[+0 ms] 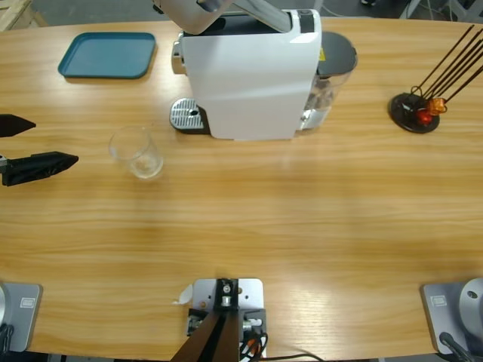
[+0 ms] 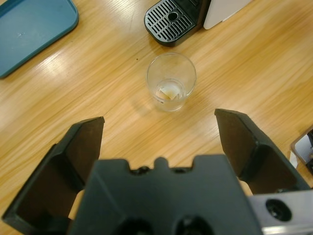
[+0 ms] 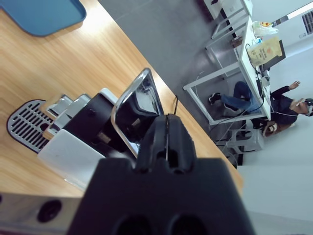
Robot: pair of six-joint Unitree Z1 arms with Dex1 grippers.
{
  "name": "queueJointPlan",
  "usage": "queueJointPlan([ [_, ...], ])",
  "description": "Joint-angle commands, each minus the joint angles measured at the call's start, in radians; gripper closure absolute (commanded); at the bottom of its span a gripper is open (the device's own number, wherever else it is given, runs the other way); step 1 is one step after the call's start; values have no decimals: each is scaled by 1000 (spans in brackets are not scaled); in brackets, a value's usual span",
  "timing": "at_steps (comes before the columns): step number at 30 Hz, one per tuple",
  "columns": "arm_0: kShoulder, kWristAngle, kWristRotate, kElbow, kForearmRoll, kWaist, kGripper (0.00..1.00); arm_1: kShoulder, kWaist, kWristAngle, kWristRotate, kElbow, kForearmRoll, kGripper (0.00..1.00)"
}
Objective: Pour coffee
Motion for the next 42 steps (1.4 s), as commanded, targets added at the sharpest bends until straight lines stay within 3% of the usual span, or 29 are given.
queueJointPlan([
  [1,27,4,-5,32,-10,-7,23,148,14,62,40,34,13,1000],
  [42,36,4,-5,27,-2,-7,23,228,14,159,175,84,-2,1000],
])
